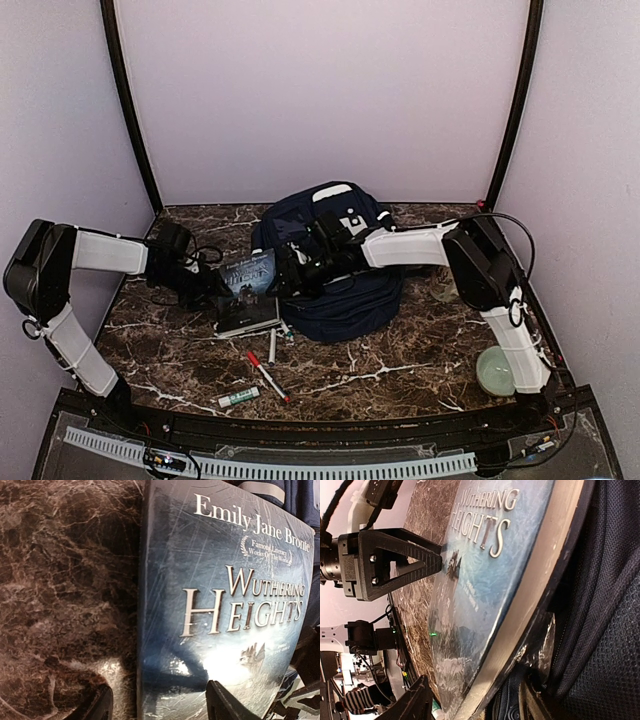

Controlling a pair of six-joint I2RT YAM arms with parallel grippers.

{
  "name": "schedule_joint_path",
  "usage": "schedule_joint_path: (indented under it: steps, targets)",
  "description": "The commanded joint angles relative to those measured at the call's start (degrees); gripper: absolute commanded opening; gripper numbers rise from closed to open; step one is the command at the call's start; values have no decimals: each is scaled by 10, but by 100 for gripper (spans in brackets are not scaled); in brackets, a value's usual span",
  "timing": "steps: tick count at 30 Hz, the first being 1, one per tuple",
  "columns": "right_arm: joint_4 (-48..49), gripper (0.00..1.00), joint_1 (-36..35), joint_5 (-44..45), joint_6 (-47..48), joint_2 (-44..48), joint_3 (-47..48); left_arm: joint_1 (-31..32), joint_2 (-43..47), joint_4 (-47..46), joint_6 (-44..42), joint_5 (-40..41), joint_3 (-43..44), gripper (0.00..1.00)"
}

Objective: Pack the student bag
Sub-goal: Pick up the book from the center of the board.

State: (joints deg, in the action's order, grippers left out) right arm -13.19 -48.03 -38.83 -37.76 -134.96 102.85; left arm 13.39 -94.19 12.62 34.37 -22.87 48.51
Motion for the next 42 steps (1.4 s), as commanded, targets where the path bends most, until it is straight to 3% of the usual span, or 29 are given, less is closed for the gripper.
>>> schedule_joint_path:
  steps: [1, 9, 19, 25, 30, 33, 42]
  targets:
    - [7, 59, -2, 18, -25, -39, 19, 3, -4, -15, 10, -17, -24, 62]
    - [65, 56, -2, -45, -27, -91, 82, 10, -12, -43, 19, -35, -40, 51]
    - [70, 49, -6, -44, -34, -107, 140, 14, -14, -73, 23, -47, -44, 45]
    - [72, 36, -9, -34, -50, -118, 157, 18, 6, -75, 25, -43, -44, 44]
    - [82, 10, -9, -41, -53, -96, 152, 18, 33, -66, 16, -25, -47, 44]
    - [93, 1, -8, -52, -56, -77, 145, 18, 44, -58, 12, -14, -45, 45]
    - [73, 0, 7, -61, -4, 23, 135, 19, 182, 36, -27, 44, -15, 56]
